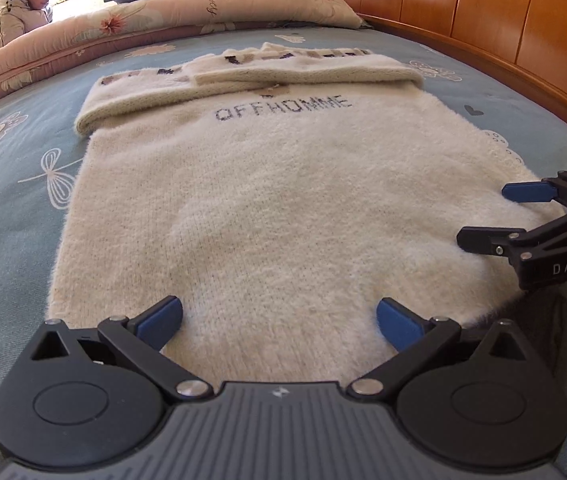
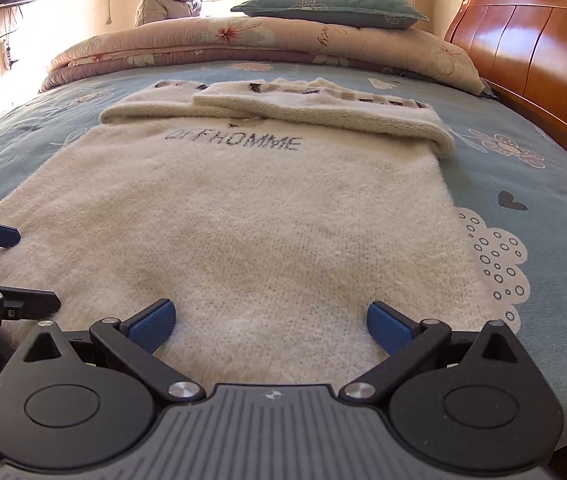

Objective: Fold clothes
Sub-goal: 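Withdraw both grippers up above the sweater, then move both open grippers toward the sweater hem edge, then grasp the sweater hem with the left gripper while the right gripper grasps it too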

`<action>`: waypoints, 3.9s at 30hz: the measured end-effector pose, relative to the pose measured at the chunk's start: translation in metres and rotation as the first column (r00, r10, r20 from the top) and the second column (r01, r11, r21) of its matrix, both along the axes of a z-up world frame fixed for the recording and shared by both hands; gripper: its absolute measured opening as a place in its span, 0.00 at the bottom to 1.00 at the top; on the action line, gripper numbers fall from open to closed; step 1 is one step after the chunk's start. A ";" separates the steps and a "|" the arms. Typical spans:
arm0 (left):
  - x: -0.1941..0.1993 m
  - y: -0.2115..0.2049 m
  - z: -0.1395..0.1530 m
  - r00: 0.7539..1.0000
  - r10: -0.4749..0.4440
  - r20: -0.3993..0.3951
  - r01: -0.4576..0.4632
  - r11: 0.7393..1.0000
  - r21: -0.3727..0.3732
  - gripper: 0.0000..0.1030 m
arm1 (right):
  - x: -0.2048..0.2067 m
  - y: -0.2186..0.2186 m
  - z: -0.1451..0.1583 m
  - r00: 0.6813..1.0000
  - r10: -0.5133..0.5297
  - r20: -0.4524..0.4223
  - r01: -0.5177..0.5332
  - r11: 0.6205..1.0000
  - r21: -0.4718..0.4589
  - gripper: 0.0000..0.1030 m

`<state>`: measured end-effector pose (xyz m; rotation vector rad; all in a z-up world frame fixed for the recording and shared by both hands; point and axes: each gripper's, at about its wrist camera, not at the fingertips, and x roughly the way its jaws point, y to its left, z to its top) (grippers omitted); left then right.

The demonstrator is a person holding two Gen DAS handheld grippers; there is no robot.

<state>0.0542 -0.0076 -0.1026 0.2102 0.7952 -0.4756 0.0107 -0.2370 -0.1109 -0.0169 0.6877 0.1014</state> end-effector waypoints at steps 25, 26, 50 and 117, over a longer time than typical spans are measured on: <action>-0.017 -0.005 0.003 0.999 0.040 -0.032 -0.042 0.997 -0.061 0.99 | -0.014 -0.005 -0.005 0.999 -0.031 0.028 0.032 0.999 -0.009 1.00; -0.017 0.002 0.004 0.998 0.051 -0.034 -0.054 0.996 -0.074 0.99 | -0.013 -0.004 -0.004 0.999 -0.038 0.016 0.038 0.999 -0.011 1.00; 0.003 0.047 0.005 0.977 0.186 -0.102 -0.199 0.971 -0.132 0.99 | 0.027 -0.007 0.001 0.986 -0.162 0.032 0.161 0.986 0.040 1.00; -0.074 -0.097 -0.038 0.774 -0.540 0.331 0.211 0.713 0.669 0.99 | 0.037 -0.054 0.019 0.988 -0.152 -0.039 0.156 0.978 0.139 1.00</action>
